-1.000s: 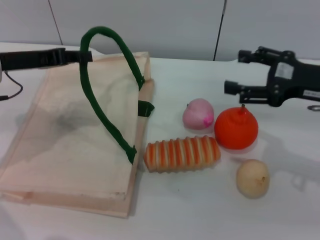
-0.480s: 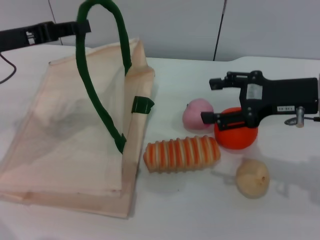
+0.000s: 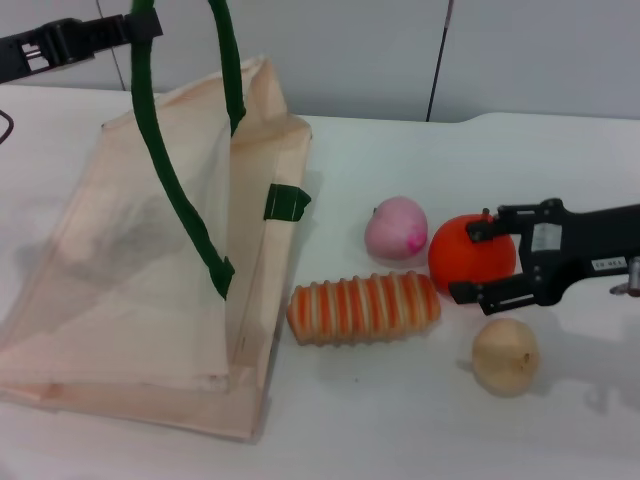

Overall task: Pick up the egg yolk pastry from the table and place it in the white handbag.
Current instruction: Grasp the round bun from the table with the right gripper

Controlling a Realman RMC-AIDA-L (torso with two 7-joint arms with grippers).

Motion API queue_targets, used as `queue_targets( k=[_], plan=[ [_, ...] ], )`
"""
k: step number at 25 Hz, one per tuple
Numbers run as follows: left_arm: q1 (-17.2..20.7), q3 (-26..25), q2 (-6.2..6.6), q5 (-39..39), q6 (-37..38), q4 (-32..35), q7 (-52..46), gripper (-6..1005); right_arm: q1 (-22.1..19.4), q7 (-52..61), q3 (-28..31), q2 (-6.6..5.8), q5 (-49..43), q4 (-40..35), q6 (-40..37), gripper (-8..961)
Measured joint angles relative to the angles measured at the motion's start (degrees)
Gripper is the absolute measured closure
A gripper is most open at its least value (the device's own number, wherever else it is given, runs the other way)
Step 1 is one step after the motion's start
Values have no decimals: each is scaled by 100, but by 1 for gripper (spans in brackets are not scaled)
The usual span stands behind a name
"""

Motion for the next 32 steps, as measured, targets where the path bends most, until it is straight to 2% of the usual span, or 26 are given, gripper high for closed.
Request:
queue_targets(
  k=[8, 13, 24, 32],
  plan=[
    [14, 0, 5, -65, 3, 11, 3, 823, -46, 284, -62, 37, -691, 86, 7, 146],
    [21, 0, 5, -71, -7, 11, 3, 819, -46, 363, -323, 43, -845, 259, 30, 148],
    [22, 0, 10, -78, -29, 15, 2, 810, 3, 759, -995, 41, -1007, 356, 759, 153],
    [20, 0, 13, -78, -36, 19, -7, 804, 25, 1061, -1044, 25, -1465, 326, 803, 156]
  ],
)
